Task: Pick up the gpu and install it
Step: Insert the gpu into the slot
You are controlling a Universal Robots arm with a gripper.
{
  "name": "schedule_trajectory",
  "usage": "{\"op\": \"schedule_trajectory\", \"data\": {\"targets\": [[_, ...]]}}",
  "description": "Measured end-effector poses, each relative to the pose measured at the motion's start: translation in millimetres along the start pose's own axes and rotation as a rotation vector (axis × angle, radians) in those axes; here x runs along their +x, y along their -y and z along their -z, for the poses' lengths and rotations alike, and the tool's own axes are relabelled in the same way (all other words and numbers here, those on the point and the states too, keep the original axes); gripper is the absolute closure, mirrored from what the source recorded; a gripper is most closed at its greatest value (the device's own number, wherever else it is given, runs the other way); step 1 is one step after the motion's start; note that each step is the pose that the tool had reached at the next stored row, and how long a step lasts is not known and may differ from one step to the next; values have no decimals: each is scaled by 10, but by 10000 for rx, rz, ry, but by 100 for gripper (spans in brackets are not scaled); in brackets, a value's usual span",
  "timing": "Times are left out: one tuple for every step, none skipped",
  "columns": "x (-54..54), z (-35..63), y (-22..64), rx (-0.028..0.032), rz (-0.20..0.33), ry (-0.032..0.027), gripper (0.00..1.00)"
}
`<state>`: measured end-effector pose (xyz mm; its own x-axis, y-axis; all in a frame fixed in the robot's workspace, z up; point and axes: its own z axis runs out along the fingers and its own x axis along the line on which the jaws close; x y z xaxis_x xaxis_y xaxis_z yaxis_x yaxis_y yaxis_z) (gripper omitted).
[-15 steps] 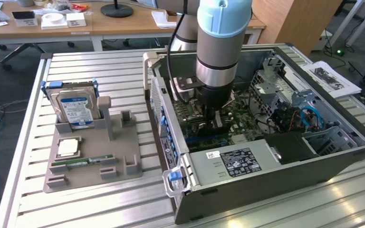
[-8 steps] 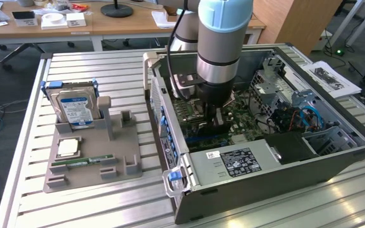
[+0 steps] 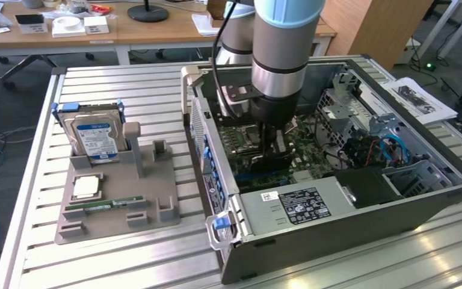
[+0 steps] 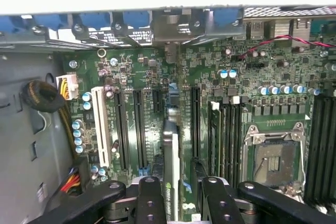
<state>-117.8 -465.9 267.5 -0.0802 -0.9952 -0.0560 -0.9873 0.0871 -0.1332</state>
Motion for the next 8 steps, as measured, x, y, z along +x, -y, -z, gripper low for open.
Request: {"op": "schedule_trajectory", "data": {"targets": [[-1, 16, 3, 0, 0, 1, 66], [-2, 29, 6, 0, 1, 0, 66], [-2, 39, 8, 0, 1, 1, 66], [-3, 47, 9, 0, 1, 1, 66], [-3, 52, 10, 0, 1, 1, 66], [-4, 59, 11, 0, 1, 0, 66], [-4, 66, 12, 0, 1, 1, 66], [-5, 75, 14, 0, 1, 0, 66]]}}
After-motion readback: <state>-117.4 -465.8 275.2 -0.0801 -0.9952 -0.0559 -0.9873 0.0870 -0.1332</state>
